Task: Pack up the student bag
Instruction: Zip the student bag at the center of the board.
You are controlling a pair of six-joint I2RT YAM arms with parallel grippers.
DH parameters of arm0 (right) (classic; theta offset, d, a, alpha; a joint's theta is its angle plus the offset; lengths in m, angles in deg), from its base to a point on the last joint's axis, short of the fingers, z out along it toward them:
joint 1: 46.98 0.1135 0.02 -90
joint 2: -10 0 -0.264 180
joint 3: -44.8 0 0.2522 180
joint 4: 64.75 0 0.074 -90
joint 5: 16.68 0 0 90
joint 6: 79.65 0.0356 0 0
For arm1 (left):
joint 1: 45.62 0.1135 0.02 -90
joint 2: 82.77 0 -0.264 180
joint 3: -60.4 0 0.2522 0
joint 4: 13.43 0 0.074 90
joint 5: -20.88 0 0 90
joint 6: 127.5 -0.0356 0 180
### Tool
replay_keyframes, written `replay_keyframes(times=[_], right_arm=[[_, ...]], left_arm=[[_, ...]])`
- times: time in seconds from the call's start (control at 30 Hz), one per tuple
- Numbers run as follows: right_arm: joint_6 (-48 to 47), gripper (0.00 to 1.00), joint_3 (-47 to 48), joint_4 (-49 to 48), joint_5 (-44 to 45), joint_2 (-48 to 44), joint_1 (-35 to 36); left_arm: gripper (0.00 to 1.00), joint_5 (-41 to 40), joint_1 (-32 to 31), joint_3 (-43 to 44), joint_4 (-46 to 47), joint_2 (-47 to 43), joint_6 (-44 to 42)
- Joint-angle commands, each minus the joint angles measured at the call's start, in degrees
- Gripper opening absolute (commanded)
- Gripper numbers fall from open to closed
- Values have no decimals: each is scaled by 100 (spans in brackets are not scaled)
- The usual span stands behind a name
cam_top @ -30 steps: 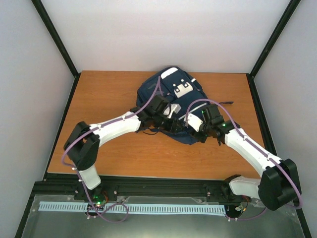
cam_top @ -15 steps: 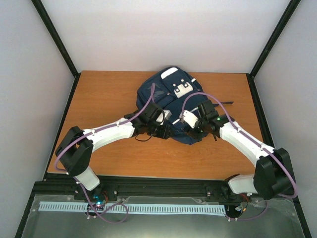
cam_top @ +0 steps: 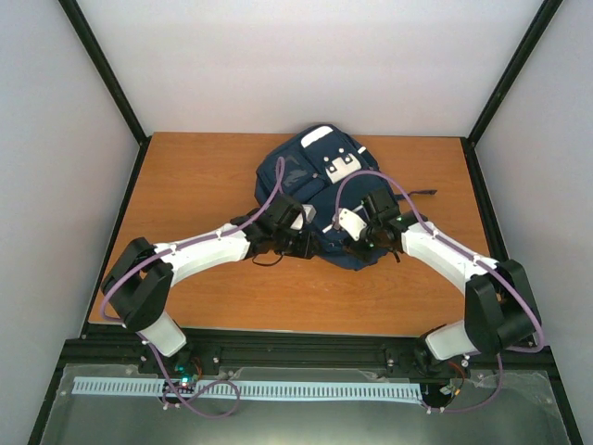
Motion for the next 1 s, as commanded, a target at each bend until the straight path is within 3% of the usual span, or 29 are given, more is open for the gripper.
replay_keyframes(times=[0.0, 0.27, 0.73, 0.97], right_arm=[[137, 36, 141, -51, -98, 104, 63], [299, 3, 117, -118, 17, 73, 59], [352, 3, -59, -224, -96, -324, 59], [318, 3, -96, -228, -124, -320, 59]], left_arm=[[37, -193, 10, -37, 215, -176, 208], [44, -443, 10, -70, 808, -100, 1116], [43, -466, 1, -157, 1916, 550, 3016], [33, -313, -25, -43, 2219, 842, 3194]])
